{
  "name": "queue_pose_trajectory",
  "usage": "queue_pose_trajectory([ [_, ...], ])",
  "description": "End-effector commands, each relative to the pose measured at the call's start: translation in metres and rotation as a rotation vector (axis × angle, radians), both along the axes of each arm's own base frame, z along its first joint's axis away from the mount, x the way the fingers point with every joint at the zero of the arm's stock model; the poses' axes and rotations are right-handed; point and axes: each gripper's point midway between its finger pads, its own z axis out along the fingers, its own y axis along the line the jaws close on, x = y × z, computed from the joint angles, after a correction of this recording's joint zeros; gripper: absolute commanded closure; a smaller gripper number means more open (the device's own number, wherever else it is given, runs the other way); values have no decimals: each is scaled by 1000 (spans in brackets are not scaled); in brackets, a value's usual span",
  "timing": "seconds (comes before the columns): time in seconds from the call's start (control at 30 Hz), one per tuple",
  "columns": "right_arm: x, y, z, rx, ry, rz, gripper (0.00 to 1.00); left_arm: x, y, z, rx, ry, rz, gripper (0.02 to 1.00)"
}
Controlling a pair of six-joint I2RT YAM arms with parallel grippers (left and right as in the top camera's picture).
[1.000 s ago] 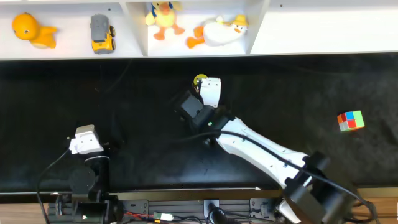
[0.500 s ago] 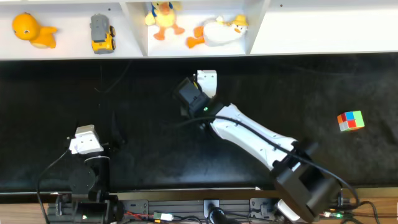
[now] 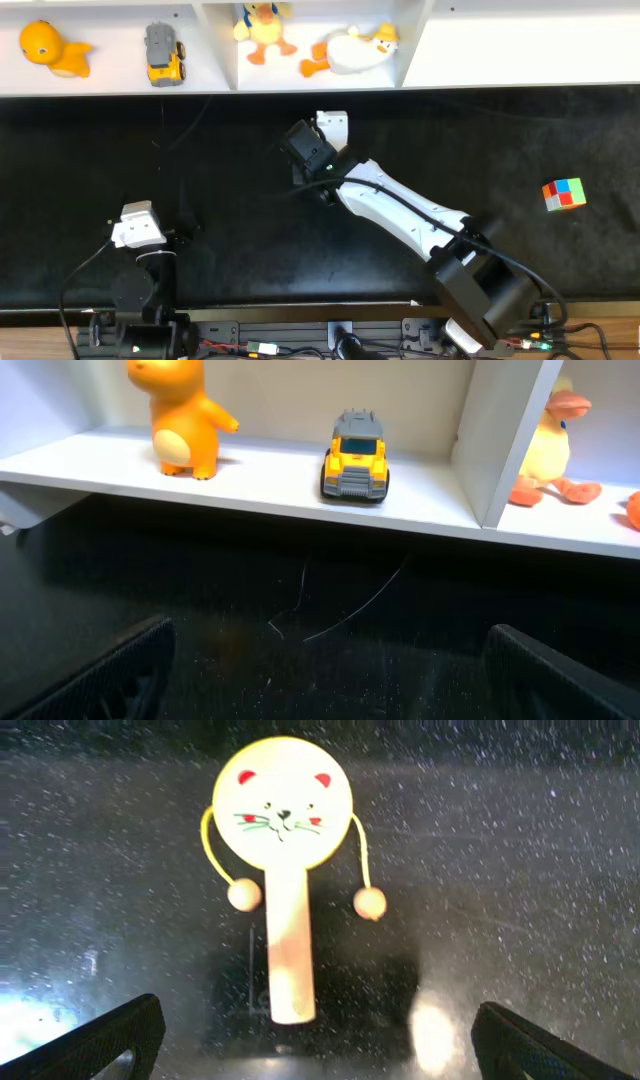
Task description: Store Toys
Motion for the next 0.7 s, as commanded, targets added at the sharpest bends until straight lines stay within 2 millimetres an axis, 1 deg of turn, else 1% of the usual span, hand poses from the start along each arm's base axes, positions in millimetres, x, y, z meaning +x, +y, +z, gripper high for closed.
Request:
queue_pose_trajectory([
  [0.03, 11, 6, 5, -3, -31, 13, 3, -1, 3, 1, 22, -6, 16, 20],
  [0.23, 16, 11, -1, -3, -42, 35, 3, -1, 3, 1, 22, -6, 16, 20],
  [0.7, 17, 11, -21, -26, -17, 35, 7, -1, 3, 1, 22, -6, 16, 20],
])
